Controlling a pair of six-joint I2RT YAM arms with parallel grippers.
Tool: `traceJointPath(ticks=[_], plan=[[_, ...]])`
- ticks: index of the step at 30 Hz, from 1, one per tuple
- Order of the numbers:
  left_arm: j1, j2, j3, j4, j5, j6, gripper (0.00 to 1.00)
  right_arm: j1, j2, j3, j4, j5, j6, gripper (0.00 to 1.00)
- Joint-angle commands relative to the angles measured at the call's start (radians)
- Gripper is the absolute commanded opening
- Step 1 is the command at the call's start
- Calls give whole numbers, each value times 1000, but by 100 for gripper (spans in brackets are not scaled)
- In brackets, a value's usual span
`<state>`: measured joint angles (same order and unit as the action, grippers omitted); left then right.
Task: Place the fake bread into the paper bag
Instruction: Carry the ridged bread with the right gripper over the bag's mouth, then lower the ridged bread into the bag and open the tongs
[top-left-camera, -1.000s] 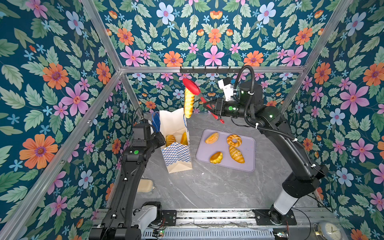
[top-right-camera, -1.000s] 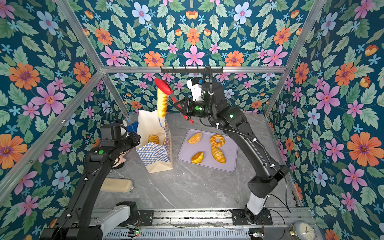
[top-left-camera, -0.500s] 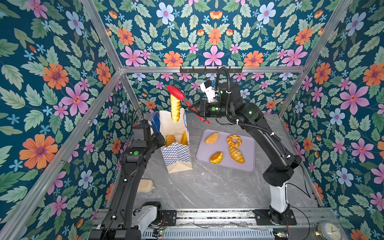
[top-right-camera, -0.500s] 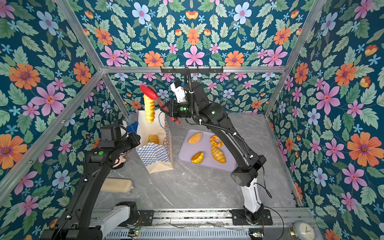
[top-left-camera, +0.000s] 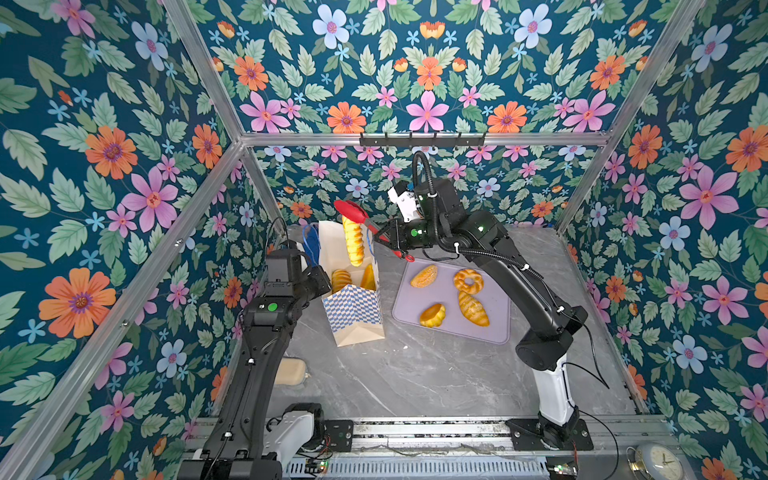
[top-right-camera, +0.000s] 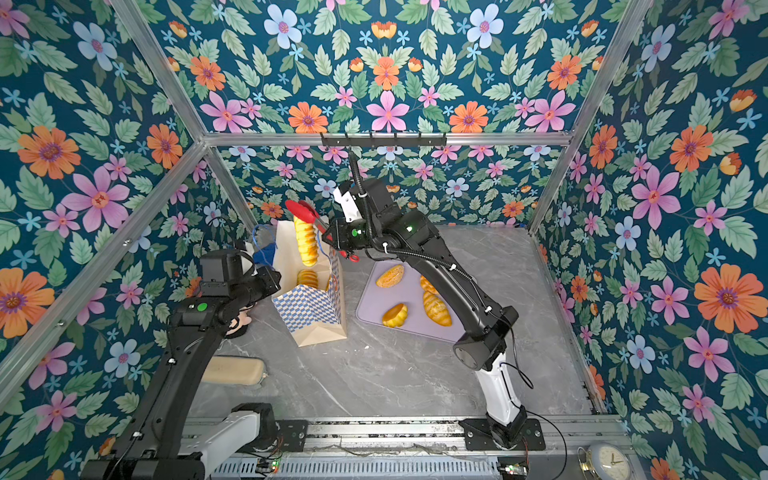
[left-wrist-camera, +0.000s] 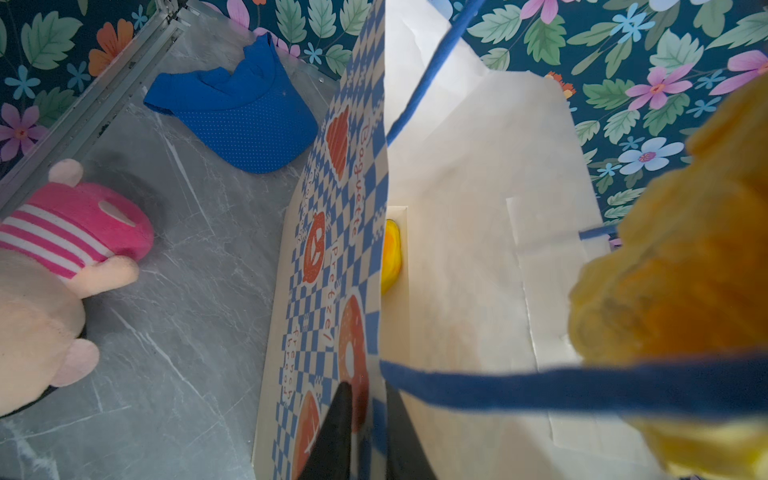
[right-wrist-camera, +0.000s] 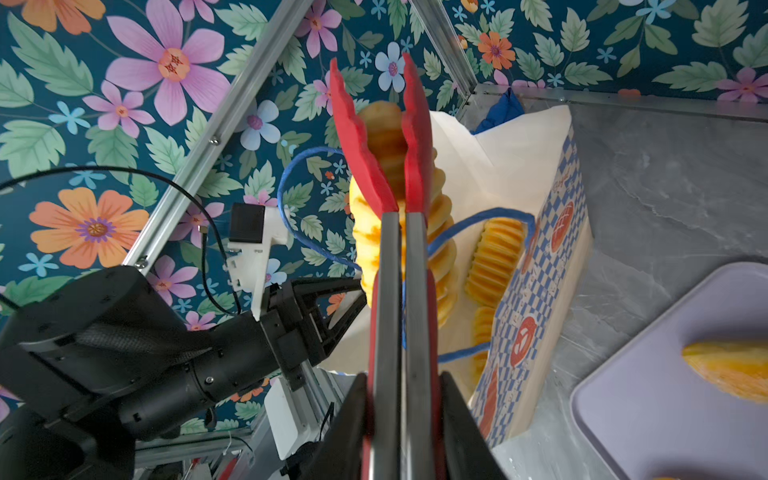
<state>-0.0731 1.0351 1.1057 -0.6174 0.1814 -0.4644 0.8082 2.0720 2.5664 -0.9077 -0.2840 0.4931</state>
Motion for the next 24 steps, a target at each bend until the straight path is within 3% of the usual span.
traceJointPath(ticks=[1,6,24], plan=[[-1,-4,-3,18,-5,4,16,14,9,19,-17,57,-53,28],[-1,-8,-3,16,-5,3,13,29,20,36,-54,97,-79,31],[0,-8,8,5,-15,6,0,36,14,55,-45,75,-80,46]])
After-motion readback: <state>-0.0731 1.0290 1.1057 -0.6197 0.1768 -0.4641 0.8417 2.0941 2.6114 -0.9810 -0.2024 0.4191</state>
